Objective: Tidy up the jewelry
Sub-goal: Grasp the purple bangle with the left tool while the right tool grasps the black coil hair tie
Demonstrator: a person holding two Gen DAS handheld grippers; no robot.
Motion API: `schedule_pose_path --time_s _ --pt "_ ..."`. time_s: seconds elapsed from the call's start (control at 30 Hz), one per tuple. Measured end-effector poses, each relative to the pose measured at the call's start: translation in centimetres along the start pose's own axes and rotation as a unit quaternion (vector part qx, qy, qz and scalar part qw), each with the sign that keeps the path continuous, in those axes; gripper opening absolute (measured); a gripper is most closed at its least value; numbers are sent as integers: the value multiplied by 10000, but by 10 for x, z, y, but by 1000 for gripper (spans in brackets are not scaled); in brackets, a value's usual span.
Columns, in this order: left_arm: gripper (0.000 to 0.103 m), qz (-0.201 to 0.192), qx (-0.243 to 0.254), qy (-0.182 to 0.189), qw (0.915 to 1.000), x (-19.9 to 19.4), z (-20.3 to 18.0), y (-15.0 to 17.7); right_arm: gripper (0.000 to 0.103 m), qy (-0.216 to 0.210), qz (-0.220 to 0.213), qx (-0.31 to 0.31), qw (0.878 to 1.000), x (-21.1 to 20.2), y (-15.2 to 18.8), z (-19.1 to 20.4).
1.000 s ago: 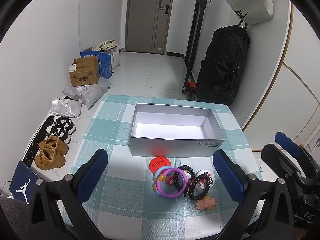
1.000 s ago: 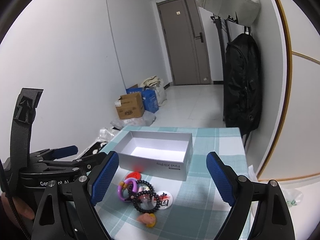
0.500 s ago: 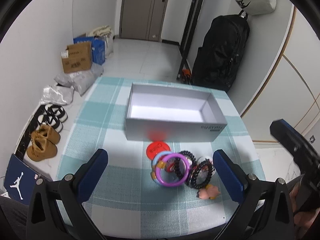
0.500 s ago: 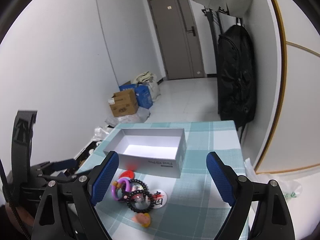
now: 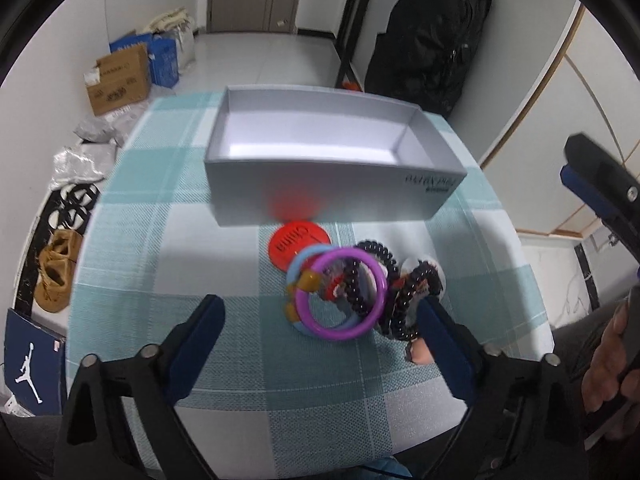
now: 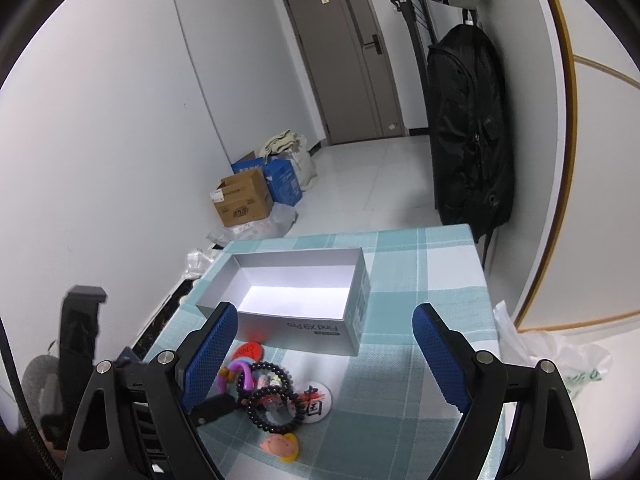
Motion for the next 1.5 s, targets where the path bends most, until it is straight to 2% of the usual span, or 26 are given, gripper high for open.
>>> schedule_pose_path --time_s 0.17,0.2,0.23,0.37,0.43,0.7,0.97,1.17,1.33,1.5 --pt "91 65 11 218 9997 5 -1 -3 90 -69 58 99 9999 4 -2 -1" --pt "86 79 27 238 9997 5 -1 -3 90 -88 66 113 9999 4 -2 -1" --pt "77 94 47 249 9996 7 -2 -3 90 -98 71 115 9999 4 -3 -1" --pt "65 156 57 367 9992 11 -2 -4 90 -137 83 124 9998 4 -2 0" --pt "51 179 38 522 9985 11 -1 -5 90 -104 102 109 9998 5 -2 0" --pt "48 95 -41 716 9974 2 4 -6 90 -77 148 318 9994 6 -2 -6" --pt "48 -108 -204 825 9963 -12 11 -9 90 -35 248 199 9995 11 2 -1" --pt "48 -367 -413 901 9944 -27 20 -17 89 -131 648 185 9976 21 16 1" --pt "48 -553 -628 889 9925 -36 30 -23 89 -242 1224 145 9921 39 39 5" --pt "48 -652 -722 906 9911 -43 37 -25 88 -132 1687 -150 9855 58 64 17"
Point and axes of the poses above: each gripper's, at about its wrist camera, not at the fingertips, and x roughly the way its jaws point, z to its left, y to its underside, the point moved 5 cm from there along x, roughly the way its jaws point, and after that the axes turned 6 degrees about -y, right-handed, at the moved point
